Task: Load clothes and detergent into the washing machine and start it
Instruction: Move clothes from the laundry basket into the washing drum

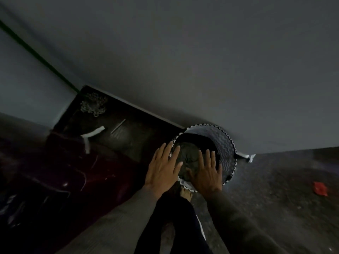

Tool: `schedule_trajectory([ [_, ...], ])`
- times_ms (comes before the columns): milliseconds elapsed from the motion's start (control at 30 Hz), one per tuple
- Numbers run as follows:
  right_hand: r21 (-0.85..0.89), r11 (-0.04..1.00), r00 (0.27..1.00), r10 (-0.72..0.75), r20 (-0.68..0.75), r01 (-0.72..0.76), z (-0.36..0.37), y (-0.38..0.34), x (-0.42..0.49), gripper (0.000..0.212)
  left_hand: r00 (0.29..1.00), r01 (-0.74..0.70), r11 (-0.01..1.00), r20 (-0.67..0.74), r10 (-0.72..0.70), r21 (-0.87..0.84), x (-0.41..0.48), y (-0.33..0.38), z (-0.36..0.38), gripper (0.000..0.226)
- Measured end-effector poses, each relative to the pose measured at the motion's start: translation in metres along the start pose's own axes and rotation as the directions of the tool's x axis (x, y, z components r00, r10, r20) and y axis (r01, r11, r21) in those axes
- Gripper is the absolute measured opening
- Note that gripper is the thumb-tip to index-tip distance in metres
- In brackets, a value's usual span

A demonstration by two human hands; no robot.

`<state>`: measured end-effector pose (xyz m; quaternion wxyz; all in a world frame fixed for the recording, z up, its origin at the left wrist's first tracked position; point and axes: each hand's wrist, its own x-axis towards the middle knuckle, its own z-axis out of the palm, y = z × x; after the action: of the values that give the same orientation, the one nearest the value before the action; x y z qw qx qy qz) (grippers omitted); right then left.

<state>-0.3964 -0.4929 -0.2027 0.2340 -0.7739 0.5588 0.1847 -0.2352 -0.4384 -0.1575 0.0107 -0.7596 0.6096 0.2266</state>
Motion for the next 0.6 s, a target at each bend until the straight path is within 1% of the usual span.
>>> schedule_trajectory([
  [100, 0.04, 0.997, 0.998, 0.06, 0.036, -0.062, 0.034, 0.014, 0.031, 0.083, 0.997, -0.008, 0.995, 0.07, 0.015, -0.097, 0.036, -0.001, 0.035, 0.065],
  [167, 0.081, 0.991, 0.993, 0.101, 0.067, -0.106, 0.058, 0.022, 0.054, 0.087, 0.991, 0.002, 0.98, 0.134, 0.025, -0.201, 0.065, 0.0, 0.068, 0.06],
  [267, 0.094, 0.986, 0.984, 0.125, 0.124, -0.137, 0.097, 0.033, 0.088, 0.093, 0.964, 0.171, 0.916, 0.254, -0.08, -0.362, 0.109, 0.0, 0.123, 0.059],
  [300, 0.1, 0.984, 0.98, 0.132, 0.151, -0.148, 0.11, 0.036, 0.098, 0.095, 0.945, 0.241, 0.89, 0.303, -0.125, -0.386, 0.125, -0.001, 0.141, 0.059],
  [367, 0.127, 0.975, 0.971, 0.156, 0.183, -0.181, 0.137, 0.041, 0.12, 0.096, 0.905, 0.338, 0.866, 0.379, -0.192, -0.369, 0.156, -0.005, 0.178, 0.062],
  [500, 0.208, 0.949, 0.953, 0.183, 0.243, -0.235, 0.18, 0.052, 0.156, 0.101, 0.876, 0.36, 0.905, 0.417, -0.243, -0.228, 0.2, -0.02, 0.238, 0.07],
  [567, 0.246, 0.937, 0.945, 0.176, 0.274, -0.246, 0.197, 0.056, 0.173, 0.108, 0.853, 0.392, 0.895, 0.45, -0.265, -0.214, 0.215, -0.027, 0.259, 0.075],
  [600, 0.255, 0.932, 0.938, 0.177, 0.298, -0.257, 0.206, 0.057, 0.181, 0.113, 0.83, 0.426, 0.877, 0.482, -0.281, -0.222, 0.221, -0.029, 0.266, 0.078],
])
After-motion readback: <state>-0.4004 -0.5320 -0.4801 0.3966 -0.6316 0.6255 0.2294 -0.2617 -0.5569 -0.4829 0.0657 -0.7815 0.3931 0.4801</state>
